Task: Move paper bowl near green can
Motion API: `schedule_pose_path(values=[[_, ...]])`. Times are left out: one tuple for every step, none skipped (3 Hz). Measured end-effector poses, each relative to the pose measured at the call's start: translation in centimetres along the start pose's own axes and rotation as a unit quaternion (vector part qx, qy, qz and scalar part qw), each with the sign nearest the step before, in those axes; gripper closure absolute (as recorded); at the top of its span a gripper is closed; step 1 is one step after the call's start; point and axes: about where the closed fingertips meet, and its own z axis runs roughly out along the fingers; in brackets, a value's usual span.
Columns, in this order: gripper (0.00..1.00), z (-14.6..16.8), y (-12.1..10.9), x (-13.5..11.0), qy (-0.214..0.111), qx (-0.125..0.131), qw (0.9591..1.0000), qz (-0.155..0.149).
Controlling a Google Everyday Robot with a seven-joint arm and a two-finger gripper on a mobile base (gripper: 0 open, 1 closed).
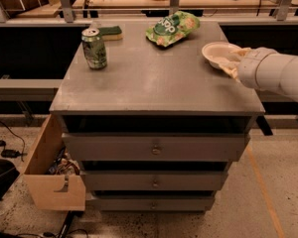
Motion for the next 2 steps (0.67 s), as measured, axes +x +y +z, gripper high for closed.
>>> schedule_pose_path(values=[[0.92, 0.56, -1.53, 0.01, 0.004, -0.006, 0.9998, -0.02], [0.92, 1.03, -2.01, 0.35, 0.016, -0.015, 0.9991, -0.036]])
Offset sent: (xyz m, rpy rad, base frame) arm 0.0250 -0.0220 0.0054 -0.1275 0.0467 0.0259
